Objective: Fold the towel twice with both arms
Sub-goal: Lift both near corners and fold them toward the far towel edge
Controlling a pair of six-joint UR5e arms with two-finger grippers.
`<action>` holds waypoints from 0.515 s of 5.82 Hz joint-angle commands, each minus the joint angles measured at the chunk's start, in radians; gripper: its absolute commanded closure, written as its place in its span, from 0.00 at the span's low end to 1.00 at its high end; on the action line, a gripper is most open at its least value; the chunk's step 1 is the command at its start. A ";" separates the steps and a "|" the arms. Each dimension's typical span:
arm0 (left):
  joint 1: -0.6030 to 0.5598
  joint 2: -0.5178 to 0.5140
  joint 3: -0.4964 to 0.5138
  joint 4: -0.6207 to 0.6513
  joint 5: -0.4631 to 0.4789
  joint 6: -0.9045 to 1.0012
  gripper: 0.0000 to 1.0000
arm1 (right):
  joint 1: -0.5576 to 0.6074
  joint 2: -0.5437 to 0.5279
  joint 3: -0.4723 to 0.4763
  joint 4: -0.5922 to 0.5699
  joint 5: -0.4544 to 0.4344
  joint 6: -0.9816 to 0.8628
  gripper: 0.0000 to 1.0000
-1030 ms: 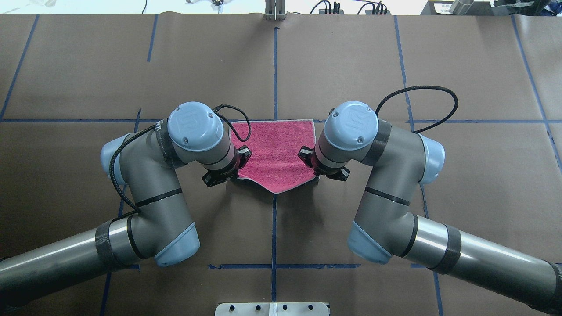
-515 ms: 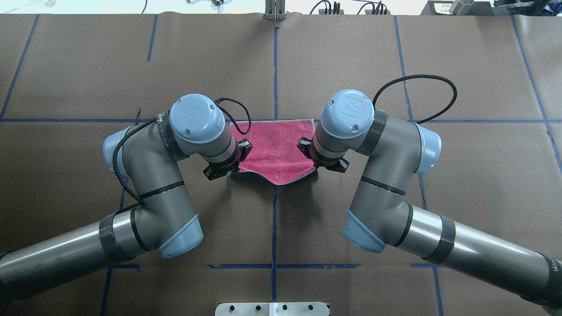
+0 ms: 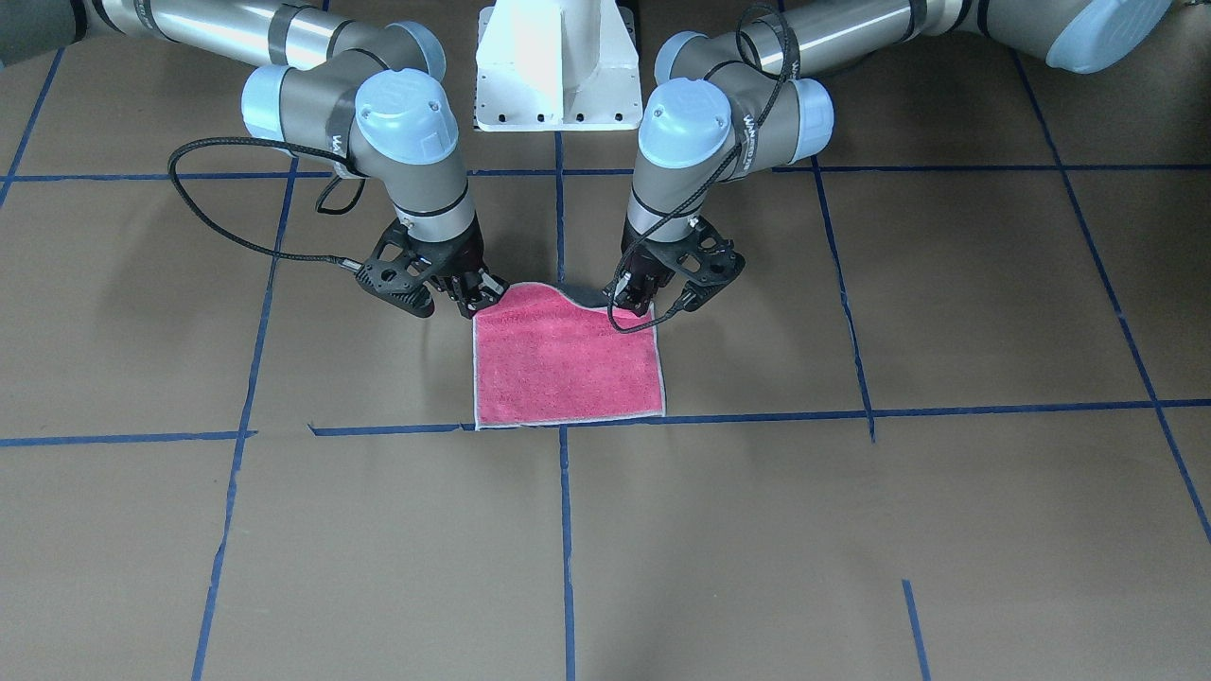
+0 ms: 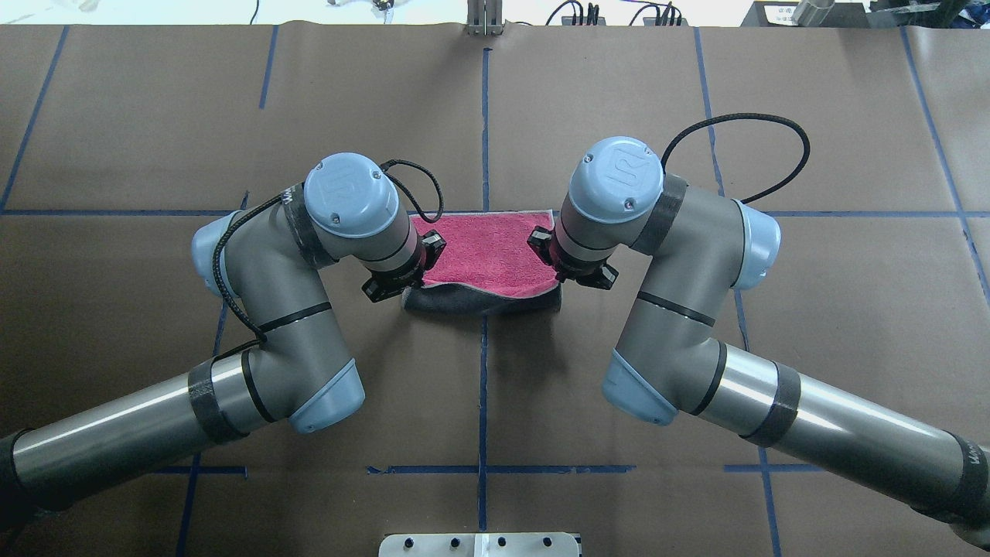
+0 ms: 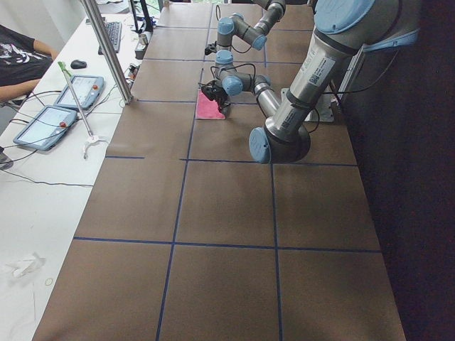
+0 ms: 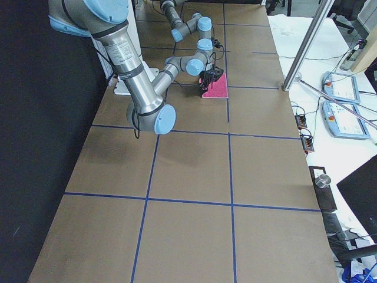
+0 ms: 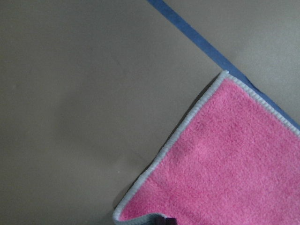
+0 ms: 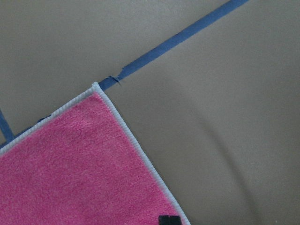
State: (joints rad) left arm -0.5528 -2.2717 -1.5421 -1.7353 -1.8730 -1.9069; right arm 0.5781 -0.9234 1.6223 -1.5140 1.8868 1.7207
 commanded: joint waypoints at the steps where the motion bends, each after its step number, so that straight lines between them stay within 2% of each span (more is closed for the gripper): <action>1: -0.016 -0.009 0.017 -0.017 0.000 0.008 1.00 | 0.019 0.058 -0.080 0.003 0.009 -0.004 1.00; 3: -0.042 -0.009 0.042 -0.036 -0.002 0.015 1.00 | 0.038 0.061 -0.110 0.005 0.014 -0.022 1.00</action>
State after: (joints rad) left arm -0.5814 -2.2806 -1.5141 -1.7583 -1.8742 -1.8943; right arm 0.6058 -0.8655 1.5287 -1.5099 1.8979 1.7083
